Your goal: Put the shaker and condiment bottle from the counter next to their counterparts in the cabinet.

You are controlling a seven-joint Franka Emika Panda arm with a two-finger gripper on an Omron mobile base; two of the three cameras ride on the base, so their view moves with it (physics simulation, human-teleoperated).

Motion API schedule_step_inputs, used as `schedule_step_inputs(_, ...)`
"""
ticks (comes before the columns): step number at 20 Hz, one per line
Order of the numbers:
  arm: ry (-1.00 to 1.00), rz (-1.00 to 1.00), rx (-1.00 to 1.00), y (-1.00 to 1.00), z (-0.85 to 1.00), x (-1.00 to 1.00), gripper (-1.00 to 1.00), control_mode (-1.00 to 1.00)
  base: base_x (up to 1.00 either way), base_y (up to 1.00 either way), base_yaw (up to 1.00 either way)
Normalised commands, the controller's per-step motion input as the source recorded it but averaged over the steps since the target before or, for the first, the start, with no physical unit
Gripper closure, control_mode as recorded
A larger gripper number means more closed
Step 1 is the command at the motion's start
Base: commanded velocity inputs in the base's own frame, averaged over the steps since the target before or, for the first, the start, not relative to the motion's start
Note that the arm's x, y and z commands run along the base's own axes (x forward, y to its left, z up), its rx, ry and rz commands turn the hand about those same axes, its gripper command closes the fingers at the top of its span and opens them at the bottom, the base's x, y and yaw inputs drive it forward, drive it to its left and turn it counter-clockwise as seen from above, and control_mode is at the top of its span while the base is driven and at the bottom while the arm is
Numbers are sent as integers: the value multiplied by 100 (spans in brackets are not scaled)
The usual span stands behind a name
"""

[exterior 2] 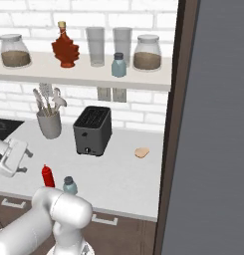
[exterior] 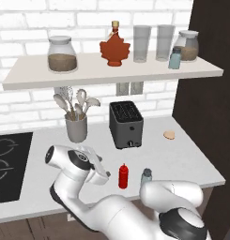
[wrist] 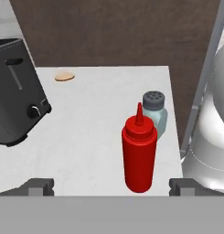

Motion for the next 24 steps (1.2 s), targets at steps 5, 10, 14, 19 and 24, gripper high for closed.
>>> schedule_step_inputs(5, 0, 0, -1, 0, -25, -3, -100, -100, 0, 0, 0)
schedule_step_inputs(10, 0, 0, 0, 0, -21, -7, -100, -100, 0, 0, 0)
schedule_step_inputs(14, 0, 0, 0, 0, -17, -1, -100, -100, 0, 0, 0)
schedule_step_inputs(19, 0, 0, 0, 0, -9, -1, -100, -100, 0, 0, 0)
schedule_step_inputs(24, 0, 0, 0, 0, -10, 0, -100, -100, 0, 0, 0)
